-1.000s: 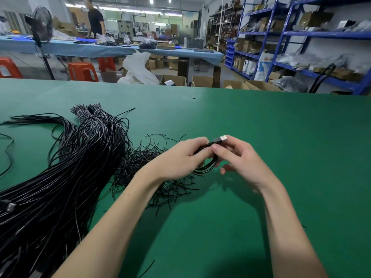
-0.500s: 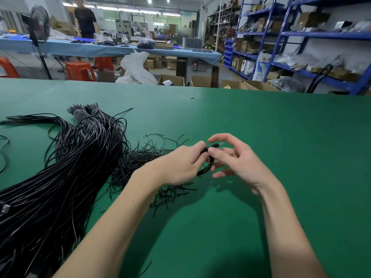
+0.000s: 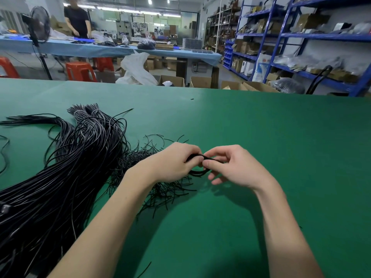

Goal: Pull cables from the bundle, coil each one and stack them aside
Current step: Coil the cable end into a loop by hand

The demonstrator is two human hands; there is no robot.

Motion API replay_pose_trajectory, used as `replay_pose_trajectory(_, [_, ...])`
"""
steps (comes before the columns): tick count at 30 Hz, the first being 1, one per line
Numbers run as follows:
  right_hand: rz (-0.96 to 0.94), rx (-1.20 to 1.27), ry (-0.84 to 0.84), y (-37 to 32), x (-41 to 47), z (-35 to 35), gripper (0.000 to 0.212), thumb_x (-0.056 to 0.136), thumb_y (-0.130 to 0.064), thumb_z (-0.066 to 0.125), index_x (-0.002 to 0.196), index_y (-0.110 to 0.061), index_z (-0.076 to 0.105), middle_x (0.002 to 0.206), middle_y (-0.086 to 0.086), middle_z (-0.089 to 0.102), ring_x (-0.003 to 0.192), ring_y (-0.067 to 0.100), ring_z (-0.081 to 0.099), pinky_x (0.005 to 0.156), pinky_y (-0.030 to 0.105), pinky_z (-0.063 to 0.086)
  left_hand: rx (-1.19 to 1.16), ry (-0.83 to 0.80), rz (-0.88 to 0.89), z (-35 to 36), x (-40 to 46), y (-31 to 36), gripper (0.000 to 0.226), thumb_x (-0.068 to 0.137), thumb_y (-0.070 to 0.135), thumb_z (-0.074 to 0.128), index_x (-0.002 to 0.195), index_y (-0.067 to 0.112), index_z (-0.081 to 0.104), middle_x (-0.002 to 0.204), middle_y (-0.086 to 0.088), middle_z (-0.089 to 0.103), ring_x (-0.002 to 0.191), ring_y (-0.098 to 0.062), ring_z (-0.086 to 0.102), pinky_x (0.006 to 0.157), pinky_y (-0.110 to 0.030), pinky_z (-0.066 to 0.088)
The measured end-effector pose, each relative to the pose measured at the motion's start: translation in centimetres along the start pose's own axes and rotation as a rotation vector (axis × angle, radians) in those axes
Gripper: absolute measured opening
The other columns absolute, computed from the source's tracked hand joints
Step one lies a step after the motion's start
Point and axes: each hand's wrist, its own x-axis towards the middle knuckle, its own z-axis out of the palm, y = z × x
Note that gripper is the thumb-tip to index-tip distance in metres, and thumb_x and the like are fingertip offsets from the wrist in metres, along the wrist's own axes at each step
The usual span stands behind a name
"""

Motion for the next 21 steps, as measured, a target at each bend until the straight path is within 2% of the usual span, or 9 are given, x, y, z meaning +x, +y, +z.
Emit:
replay_pose_trajectory(4, [0.012, -0.09, 0.082, 0.1, 0.4, 0.5, 0.012, 0.095, -0.012, 0.069, 0.087, -0.008, 0.078, 0.082, 0.008, 0.077, 0.065, 0.015, 0.073, 0.065, 0.03, 0.063, -0.047, 0.083, -0.078, -0.1, 0.0, -0.8, 0.02, 0.1, 0.038, 0.057, 0.101, 0.02, 0.066, 0.08, 0.01, 0.064, 0.069, -0.002, 0.058, 0.066, -0.02, 0.042])
replay_pose_trajectory(6, [0.044, 0.048, 0.146, 0.6, 0.6, 0.6, 0.012, 0.094, -0.009, 0.069, 0.085, -0.009, 0.077, 0.081, 0.007, 0.076, 0.062, 0.012, 0.07, 0.064, 0.029, 0.062, -0.214, 0.179, -0.177, -0.7, -0.2, -1.7, 0.028, 0.097, 0.05, 0.057, 0.11, 0.026, 0.063, 0.097, 0.011, 0.068, 0.084, -0.004, 0.065, 0.072, -0.022, 0.046])
replay_pose_trajectory(8, [0.09, 0.27, 0.237, 1.1, 0.8, 0.6, 0.01, 0.093, -0.007, 0.071, 0.085, -0.006, 0.077, 0.078, 0.007, 0.075, 0.061, 0.011, 0.068, 0.061, 0.026, 0.061, -0.368, 0.333, -0.271, -1.6, -0.4, -2.8, 0.038, 0.095, 0.059, 0.052, 0.115, 0.028, 0.061, 0.106, 0.012, 0.068, 0.093, -0.002, 0.065, 0.075, -0.021, 0.046])
replay_pose_trajectory(10, [0.142, 0.512, 0.311, 1.2, 1.0, 0.8, 0.007, 0.091, -0.006, 0.072, 0.089, -0.002, 0.076, 0.076, 0.007, 0.076, 0.06, 0.011, 0.068, 0.059, 0.023, 0.06, -0.709, 0.485, -0.368, -2.6, -0.6, -3.8, 0.049, 0.092, 0.065, 0.052, 0.113, 0.022, 0.062, 0.104, 0.007, 0.068, 0.088, -0.007, 0.065, 0.075, -0.025, 0.047])
replay_pose_trajectory(12, [0.184, 0.702, 0.331, 1.0, 1.2, 1.3, 0.007, 0.091, -0.006, 0.072, 0.092, 0.001, 0.076, 0.075, 0.007, 0.076, 0.06, 0.011, 0.069, 0.057, 0.021, 0.058, -1.052, 0.454, -0.365, -3.2, -1.1, -4.6, 0.065, 0.08, 0.072, 0.059, 0.113, 0.016, 0.063, 0.091, 0.005, 0.063, 0.075, -0.01, 0.06, 0.069, -0.027, 0.044])
replay_pose_trajectory(13, [0.2, 0.769, 0.316, 0.8, 1.3, 1.8, 0.007, 0.091, -0.006, 0.072, 0.092, 0.0, 0.076, 0.075, 0.008, 0.075, 0.06, 0.011, 0.069, 0.055, 0.021, 0.058, -1.082, 0.374, -0.325, -3.1, -1.3, -4.7, 0.072, 0.075, 0.074, 0.061, 0.117, 0.016, 0.062, 0.087, 0.005, 0.059, 0.071, -0.009, 0.057, 0.066, -0.025, 0.044])
replay_pose_trajectory(16, [0.23, 0.84, 0.226, 0.2, 1.7, 3.7, 0.008, 0.091, -0.007, 0.072, 0.093, -0.001, 0.076, 0.076, 0.008, 0.075, 0.06, 0.011, 0.069, 0.054, 0.02, 0.057, -0.783, 0.172, -0.256, -1.2, -1.1, -3.6, 0.066, 0.082, 0.073, 0.057, 0.128, 0.026, 0.06, 0.088, 0.013, 0.059, 0.069, 0.002, 0.059, 0.062, -0.015, 0.047])
replay_pose_trajectory(19, [0.249, 0.823, 0.14, -0.3, 1.9, 5.2, 0.009, 0.094, -0.008, 0.069, 0.092, -0.001, 0.075, 0.076, 0.008, 0.074, 0.057, 0.01, 0.067, 0.053, 0.021, 0.056, -0.779, 0.221, -0.207, 0.7, 0.1, -2.2, 0.039, 0.097, 0.051, 0.053, 0.125, 0.024, 0.062, 0.071, 0.026, 0.06, 0.059, 0.008, 0.055, 0.055, -0.005, 0.041])
replay_pose_trajectory(21, [0.254, 0.804, 0.112, -0.5, 1.9, 5.5, 0.009, 0.093, -0.008, 0.069, 0.09, 0.0, 0.074, 0.071, 0.007, 0.072, 0.056, 0.009, 0.066, 0.052, 0.02, 0.057, -0.724, 0.298, -0.204, 1.0, 0.4, -1.9, 0.036, 0.1, 0.05, 0.05, 0.12, 0.023, 0.065, 0.066, 0.029, 0.059, 0.06, 0.009, 0.054, 0.056, -0.004, 0.039])
